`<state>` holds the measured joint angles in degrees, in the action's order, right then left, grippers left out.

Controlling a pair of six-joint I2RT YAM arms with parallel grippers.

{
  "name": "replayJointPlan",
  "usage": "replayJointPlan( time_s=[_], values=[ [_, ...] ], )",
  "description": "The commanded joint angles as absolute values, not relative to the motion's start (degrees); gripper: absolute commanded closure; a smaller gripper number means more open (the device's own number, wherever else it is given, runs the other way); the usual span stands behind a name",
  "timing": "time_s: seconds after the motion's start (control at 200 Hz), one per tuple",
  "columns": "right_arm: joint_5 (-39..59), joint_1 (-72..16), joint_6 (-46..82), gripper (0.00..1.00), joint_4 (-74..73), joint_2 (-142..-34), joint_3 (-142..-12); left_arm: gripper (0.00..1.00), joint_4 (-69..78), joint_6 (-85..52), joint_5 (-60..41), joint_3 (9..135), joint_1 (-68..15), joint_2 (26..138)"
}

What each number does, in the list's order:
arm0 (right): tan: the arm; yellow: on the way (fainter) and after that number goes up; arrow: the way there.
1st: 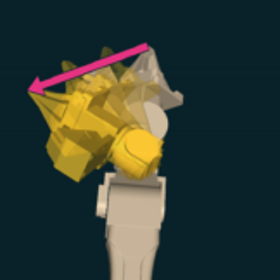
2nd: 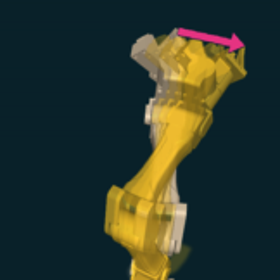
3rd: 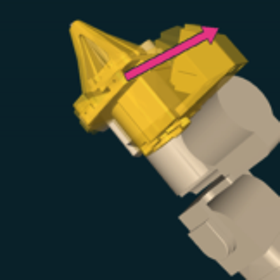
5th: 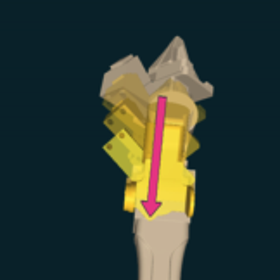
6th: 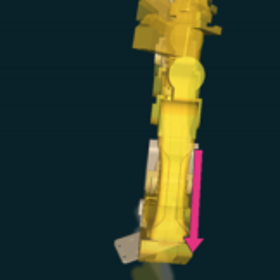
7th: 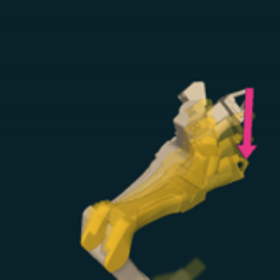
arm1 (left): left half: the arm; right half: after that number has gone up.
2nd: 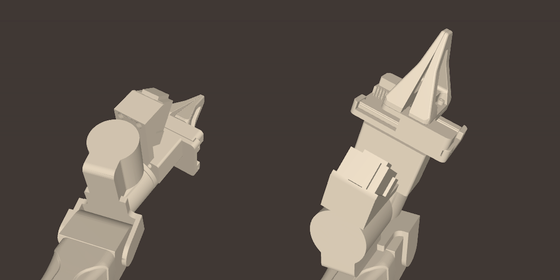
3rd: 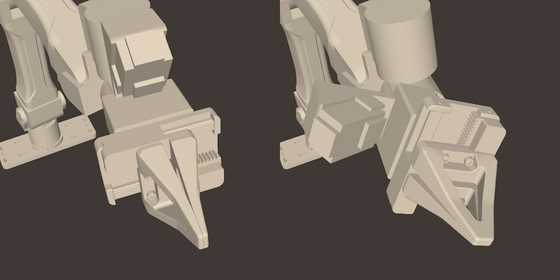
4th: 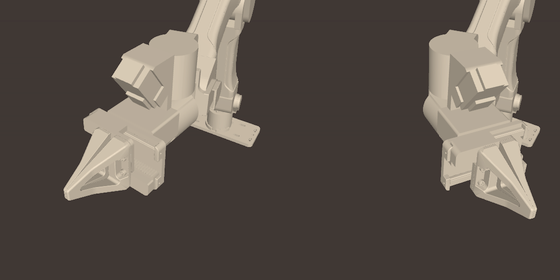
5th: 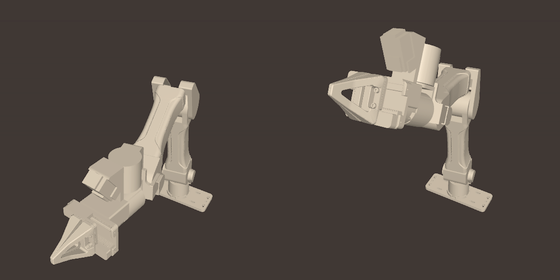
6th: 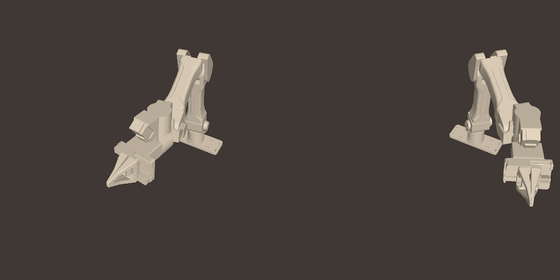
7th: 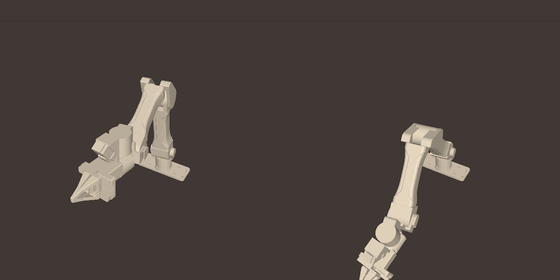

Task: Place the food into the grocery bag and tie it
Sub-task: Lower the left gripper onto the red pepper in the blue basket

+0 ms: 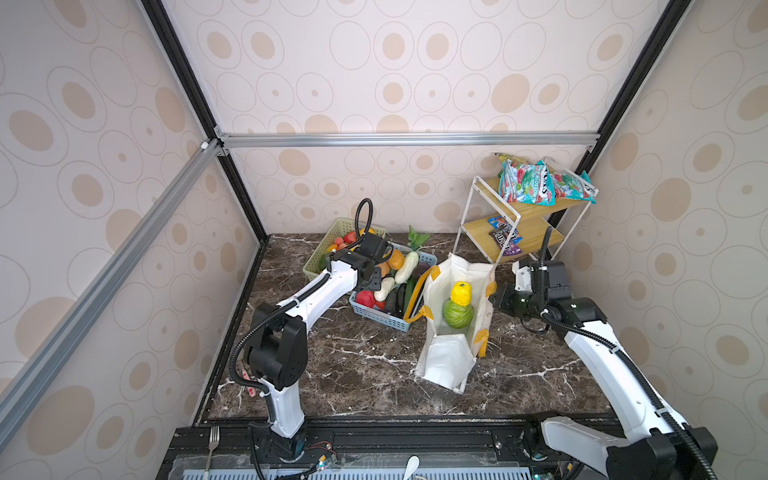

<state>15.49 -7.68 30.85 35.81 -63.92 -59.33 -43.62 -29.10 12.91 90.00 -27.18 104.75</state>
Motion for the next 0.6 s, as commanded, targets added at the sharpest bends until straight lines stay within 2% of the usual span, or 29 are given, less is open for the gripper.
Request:
replayJointPlan(
  time_s=[0.0, 0.17, 0.595],
  values=[
    [16.17, -7.47, 31.68, 1.00, 35.46, -62.40, -58.41, 0.35, -43.98, -30.70, 11.35, 89.61, -26.17, 105.81],
    [15.83, -7.47, 31.86, 1.00, 35.39, -61.88, -58.07, 0.40, -42.85, -30.51, 10.31, 88.52, -26.10, 106.37],
    [16.17, -7.47, 32.20, 1.00, 34.49, -62.60, -58.19, 0.40, -40.48, -30.48, 10.81, 86.00, -25.93, 108.18]
  ],
)
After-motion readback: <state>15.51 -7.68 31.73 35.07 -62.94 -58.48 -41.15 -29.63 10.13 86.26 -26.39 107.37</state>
